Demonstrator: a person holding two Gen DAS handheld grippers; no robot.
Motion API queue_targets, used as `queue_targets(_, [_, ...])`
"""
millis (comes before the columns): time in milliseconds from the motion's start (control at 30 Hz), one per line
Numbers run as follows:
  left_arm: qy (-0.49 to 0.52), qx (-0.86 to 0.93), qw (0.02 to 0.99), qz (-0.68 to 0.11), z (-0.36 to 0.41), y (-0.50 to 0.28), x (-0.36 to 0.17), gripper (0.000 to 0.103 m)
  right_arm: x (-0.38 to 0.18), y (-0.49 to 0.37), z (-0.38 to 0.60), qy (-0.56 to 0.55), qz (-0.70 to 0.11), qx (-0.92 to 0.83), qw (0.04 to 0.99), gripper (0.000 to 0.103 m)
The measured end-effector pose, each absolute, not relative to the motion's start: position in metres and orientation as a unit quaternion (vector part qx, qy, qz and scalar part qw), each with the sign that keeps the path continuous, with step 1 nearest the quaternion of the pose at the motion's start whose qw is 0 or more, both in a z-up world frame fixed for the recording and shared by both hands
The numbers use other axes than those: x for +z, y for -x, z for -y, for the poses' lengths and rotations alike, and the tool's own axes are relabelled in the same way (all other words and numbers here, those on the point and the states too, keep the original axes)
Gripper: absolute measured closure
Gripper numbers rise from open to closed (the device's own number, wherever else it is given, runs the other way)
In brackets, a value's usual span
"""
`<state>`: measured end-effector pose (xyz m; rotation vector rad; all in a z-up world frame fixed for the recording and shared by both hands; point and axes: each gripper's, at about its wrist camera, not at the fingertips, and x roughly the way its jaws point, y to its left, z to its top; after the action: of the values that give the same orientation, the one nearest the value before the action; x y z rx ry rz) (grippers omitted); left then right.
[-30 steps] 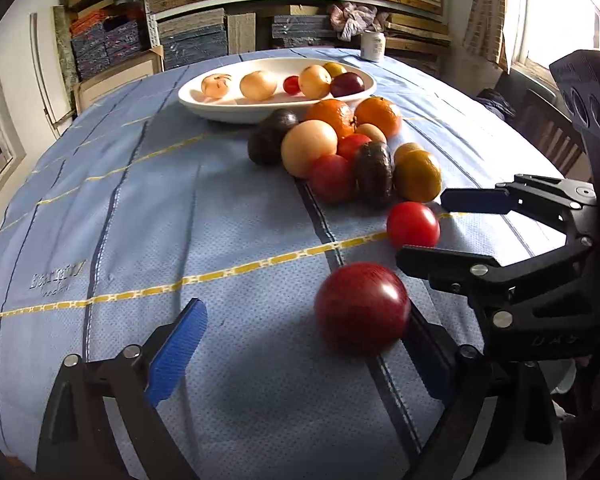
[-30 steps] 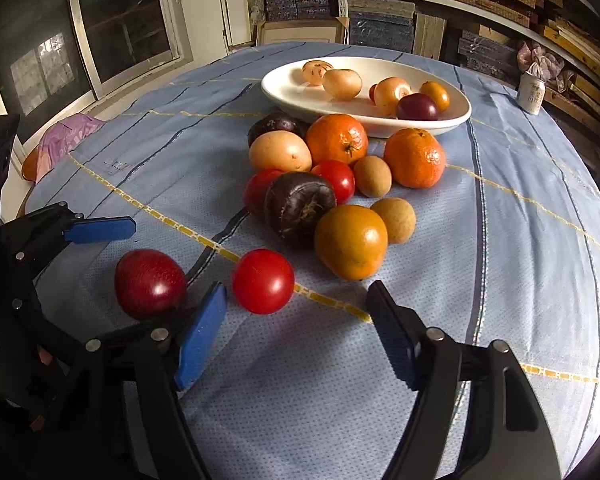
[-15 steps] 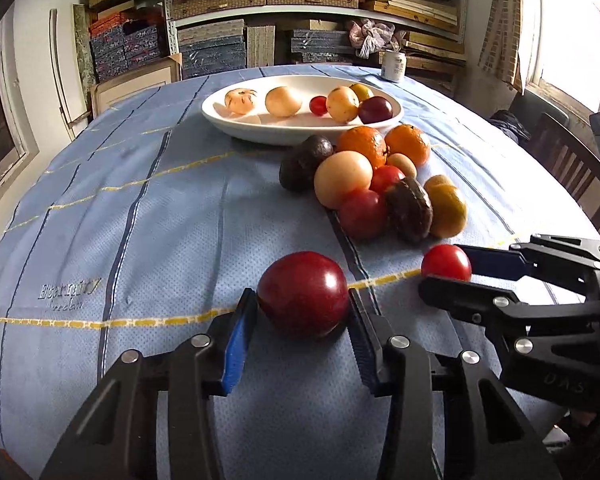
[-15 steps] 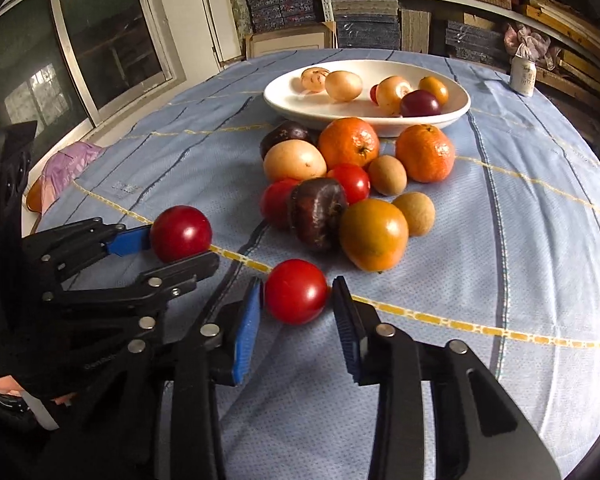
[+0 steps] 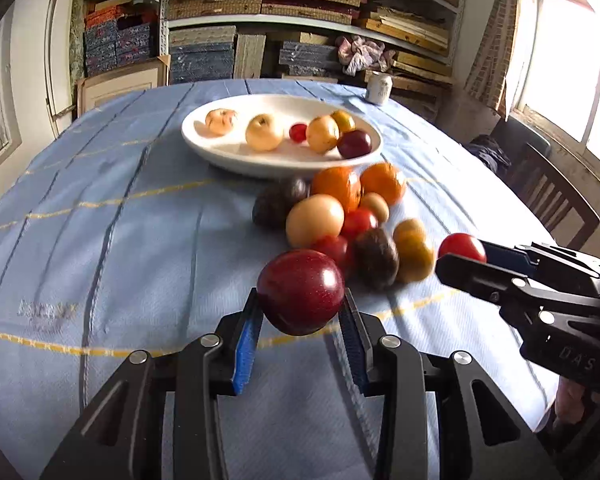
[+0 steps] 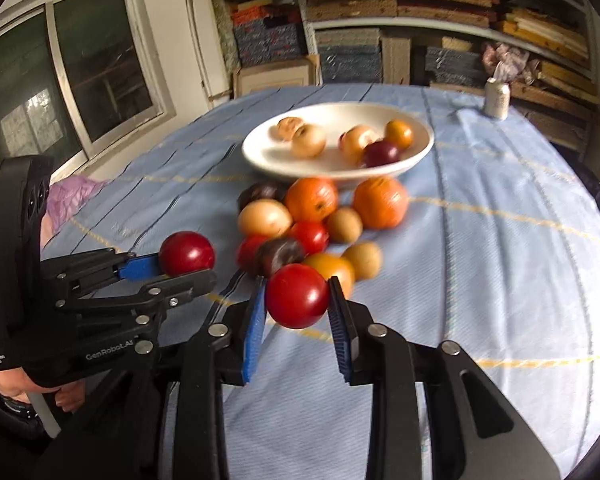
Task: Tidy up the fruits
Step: 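Carry the red tomato with right gripper onto the plate while left carries its red fruit there, then open both grippers and move them back toward the remaining fruits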
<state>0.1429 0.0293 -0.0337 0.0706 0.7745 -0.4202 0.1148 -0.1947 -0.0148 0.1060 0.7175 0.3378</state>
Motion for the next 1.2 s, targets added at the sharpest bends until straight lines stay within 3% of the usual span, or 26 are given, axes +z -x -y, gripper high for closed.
queue_targets(267, [0.002,-0.18,0.911,-0.371,-0.02,-0.217,-0.003,0.064,0.021,-0.175,0.205,0.004,-0.307,0.162,0.938,0.074])
queue_targets(667, [-0.011,-0.148,0.904,-0.4,-0.011,-0.294,-0.011,0.063,0.002,-0.275,0.188,0.03,-0.344,0.185,0.92,0.073])
queue_targets(700, [-0.011,-0.147,0.905,-0.4,-0.011,-0.295,-0.011,0.061,0.0,-0.278,0.186,0.034,-0.344,0.181,0.921,0.069])
queue_targets(733, [-0.012,-0.145,0.907,-0.394,-0.01,-0.295,-0.009,0.044,0.0,-0.278,0.187,0.038,-0.34,0.173,0.923,0.062])
queue_targets(767, [-0.018,-0.13,0.914,-0.385,-0.011,-0.292,-0.006,0.03,0.0,-0.277,0.188,0.037,-0.339,0.171,0.924,0.047])
queue_targets(800, [-0.025,-0.117,0.919,-0.376,-0.012,-0.29,-0.004,0.022,0.002,-0.274,0.193,0.029,-0.337,0.169,0.926,0.032])
queue_targets(833, [-0.03,-0.113,0.924,-0.364,-0.014,-0.285,0.001,0.008,0.003,-0.271,0.199,0.022,-0.333,0.167,0.928,0.026])
queue_targets(867, [-0.029,-0.114,0.927,-0.355,-0.016,-0.28,0.004,0.004,0.005,-0.264,0.206,0.015,-0.328,0.159,0.931,0.018])
queue_targets(1200, [-0.031,-0.148,0.915,-0.374,-0.022,-0.192,-0.014,0.004,-0.013,-0.173,0.231,-0.004,-0.354,0.143,0.924,0.012])
